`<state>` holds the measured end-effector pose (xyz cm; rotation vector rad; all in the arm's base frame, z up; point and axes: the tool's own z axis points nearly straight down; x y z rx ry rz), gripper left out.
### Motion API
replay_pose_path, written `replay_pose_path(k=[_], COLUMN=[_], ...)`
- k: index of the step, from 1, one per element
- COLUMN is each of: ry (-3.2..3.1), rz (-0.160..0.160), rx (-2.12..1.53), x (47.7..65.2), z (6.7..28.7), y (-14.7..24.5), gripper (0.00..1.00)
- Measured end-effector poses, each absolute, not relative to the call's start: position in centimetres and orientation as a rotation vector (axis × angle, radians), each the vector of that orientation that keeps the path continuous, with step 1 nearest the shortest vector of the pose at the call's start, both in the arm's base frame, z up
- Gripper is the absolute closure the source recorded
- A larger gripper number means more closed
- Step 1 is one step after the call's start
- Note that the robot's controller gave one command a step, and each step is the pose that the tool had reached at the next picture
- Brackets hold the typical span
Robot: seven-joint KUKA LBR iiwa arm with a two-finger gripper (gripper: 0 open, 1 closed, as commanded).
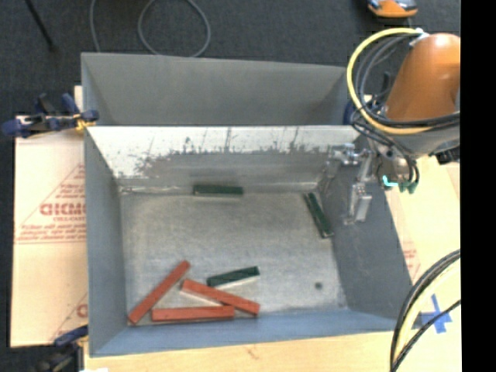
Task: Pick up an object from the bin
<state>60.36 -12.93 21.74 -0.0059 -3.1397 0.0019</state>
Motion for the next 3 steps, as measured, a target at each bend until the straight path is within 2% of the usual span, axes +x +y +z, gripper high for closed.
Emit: replay_pose_path(k=[1, 2, 3], ry=[-3.136, -3.146, -3.126], rz=[0.001, 0.003, 0.003], rx=[0.139, 0.076, 0.358], x=[55.1, 57.9, 60.7], z=[7.1, 16.3, 7.0], y=[-12.2, -12.6, -15.3], gripper=[0.00, 0.00, 0.00])
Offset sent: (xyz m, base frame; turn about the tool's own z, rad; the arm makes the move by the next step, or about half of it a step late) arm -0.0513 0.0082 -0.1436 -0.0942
